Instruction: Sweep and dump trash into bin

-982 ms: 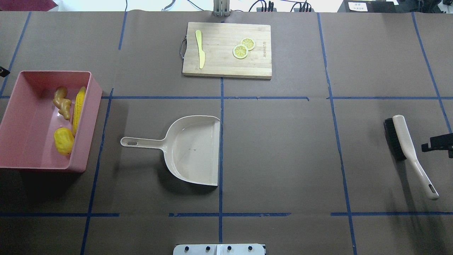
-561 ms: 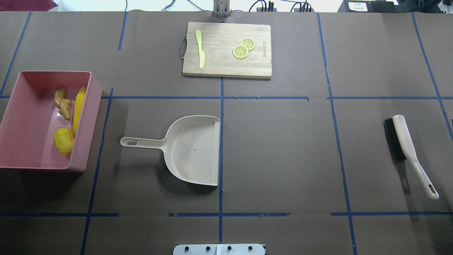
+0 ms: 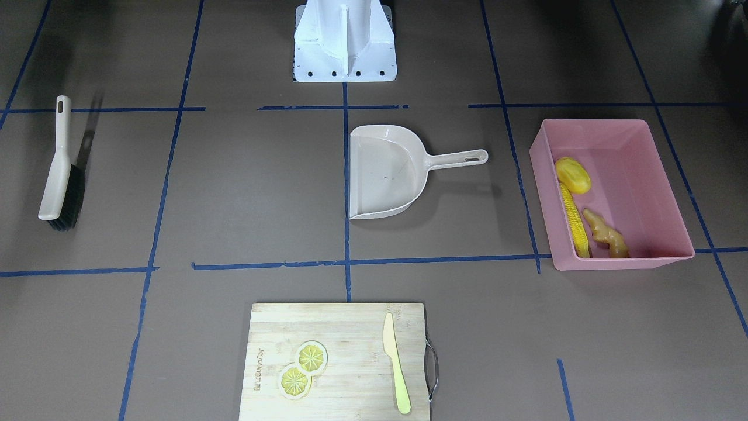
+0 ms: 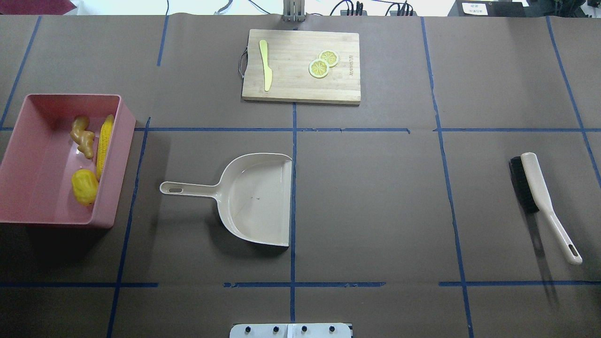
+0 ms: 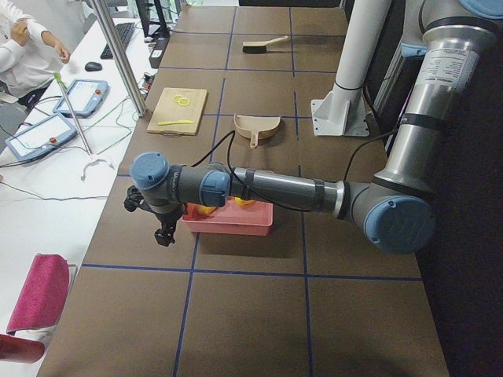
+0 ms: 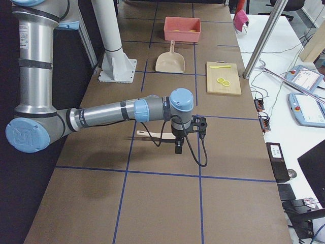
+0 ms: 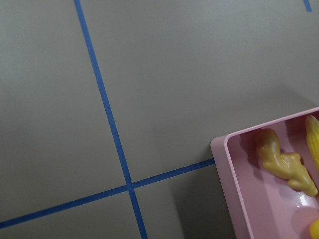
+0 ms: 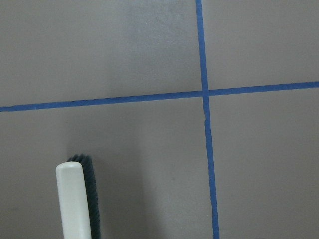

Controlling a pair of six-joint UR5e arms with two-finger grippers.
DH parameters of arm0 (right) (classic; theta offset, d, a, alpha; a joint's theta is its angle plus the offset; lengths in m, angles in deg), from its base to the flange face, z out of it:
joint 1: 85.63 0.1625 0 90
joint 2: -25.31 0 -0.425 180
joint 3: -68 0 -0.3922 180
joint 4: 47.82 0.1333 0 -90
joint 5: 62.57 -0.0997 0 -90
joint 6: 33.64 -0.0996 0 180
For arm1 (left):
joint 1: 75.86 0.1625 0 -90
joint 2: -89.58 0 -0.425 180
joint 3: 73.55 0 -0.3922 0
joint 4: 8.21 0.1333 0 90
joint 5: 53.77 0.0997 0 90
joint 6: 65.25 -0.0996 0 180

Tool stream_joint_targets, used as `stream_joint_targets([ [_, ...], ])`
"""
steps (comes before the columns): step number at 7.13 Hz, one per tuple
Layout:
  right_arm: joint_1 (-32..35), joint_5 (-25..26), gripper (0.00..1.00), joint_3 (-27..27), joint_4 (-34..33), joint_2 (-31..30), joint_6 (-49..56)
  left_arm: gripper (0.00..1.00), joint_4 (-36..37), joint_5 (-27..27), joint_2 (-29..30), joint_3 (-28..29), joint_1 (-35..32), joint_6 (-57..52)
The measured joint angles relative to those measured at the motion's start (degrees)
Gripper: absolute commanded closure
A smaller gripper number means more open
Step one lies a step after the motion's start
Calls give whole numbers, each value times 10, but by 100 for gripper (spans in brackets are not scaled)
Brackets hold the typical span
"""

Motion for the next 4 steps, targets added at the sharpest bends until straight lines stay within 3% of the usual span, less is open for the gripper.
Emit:
stream_joint_targets([
  [4, 31, -8, 0, 42, -8, 4, 83, 0, 32, 4, -7, 0, 1, 32],
])
